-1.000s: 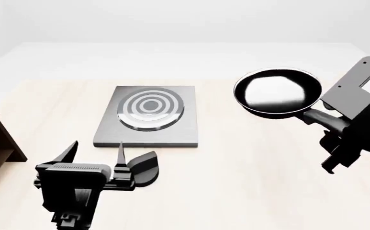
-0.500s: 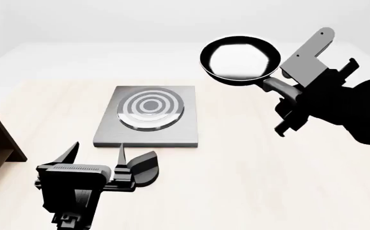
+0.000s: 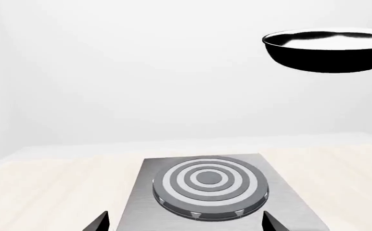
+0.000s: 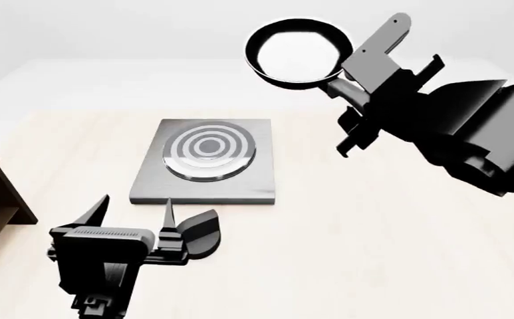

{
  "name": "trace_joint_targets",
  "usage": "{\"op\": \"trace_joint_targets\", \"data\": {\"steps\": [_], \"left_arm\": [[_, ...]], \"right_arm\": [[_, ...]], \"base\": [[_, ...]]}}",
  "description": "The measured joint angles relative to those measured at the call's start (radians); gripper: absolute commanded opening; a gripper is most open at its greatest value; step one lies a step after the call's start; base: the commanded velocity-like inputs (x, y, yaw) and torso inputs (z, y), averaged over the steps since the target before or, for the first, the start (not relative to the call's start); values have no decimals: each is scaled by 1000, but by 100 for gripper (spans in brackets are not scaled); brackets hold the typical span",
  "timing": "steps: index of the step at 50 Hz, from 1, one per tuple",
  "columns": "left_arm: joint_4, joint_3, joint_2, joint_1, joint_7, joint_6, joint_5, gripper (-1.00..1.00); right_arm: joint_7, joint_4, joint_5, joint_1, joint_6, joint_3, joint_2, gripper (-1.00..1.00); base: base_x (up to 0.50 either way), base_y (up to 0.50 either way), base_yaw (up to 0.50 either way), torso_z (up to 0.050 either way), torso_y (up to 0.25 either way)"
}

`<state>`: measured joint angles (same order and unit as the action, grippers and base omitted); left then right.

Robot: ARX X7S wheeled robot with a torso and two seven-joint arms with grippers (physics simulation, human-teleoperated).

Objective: Turn on the stove and put the frying pan on it.

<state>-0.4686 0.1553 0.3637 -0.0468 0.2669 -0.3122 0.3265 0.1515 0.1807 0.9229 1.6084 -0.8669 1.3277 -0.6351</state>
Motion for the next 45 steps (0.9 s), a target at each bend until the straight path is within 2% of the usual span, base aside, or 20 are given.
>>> {"op": "trace_joint_targets", "data": {"steps": [45], "left_arm": [[25,-2,6,26,-29,92,24,100]], "right_arm": [[1,484,-107,-31,195,-7,448,-100]], "base": [[0,0,0,0,2]]}}
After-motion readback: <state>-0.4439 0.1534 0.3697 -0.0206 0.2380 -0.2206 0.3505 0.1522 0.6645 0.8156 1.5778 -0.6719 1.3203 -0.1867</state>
